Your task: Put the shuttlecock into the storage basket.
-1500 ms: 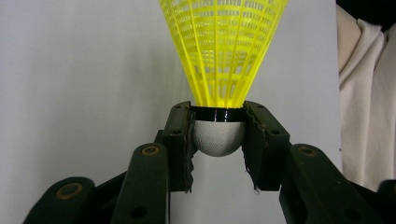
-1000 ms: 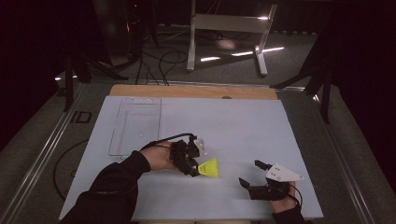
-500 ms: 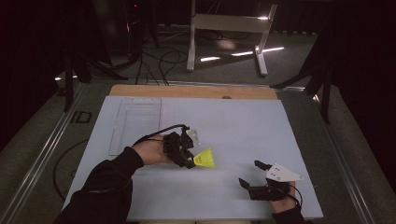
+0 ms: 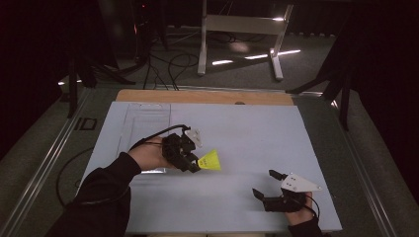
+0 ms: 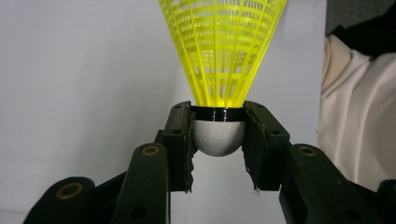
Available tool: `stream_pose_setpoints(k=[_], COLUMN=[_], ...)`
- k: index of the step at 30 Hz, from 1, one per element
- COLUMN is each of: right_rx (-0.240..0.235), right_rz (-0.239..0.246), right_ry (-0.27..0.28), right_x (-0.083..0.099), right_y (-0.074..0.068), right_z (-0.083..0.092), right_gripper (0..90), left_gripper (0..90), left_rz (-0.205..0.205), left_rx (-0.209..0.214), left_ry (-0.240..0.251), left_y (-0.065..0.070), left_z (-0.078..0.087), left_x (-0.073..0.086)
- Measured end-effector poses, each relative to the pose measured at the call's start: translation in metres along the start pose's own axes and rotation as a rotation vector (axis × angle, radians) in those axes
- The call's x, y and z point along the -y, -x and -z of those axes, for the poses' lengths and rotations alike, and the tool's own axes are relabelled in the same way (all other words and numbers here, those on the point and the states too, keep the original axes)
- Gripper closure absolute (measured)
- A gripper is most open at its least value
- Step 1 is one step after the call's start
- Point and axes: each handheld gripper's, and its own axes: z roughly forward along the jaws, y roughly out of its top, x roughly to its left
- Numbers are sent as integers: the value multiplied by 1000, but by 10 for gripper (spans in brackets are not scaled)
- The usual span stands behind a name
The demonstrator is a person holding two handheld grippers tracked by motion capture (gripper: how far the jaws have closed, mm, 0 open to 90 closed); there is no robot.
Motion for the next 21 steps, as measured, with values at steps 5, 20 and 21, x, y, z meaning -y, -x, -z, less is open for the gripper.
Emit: stream_pose_setpoints(k=[5, 20, 21], right_rx=[1, -1, 0], right_rz=[2, -3, -4], right_ry=[0, -2, -4], right_x=[0, 0, 0], right_y=[0, 0, 0], right_z=[0, -1, -1], right_gripper=[109, 109, 109], left_gripper=[657, 657, 657], left_rz=[11, 86, 95], left_rx=[-26, -81, -85], left_ry=[13, 43, 46], left_y=[-2, -13, -15], left_z=[13, 44, 46], left_x=[4, 27, 29])
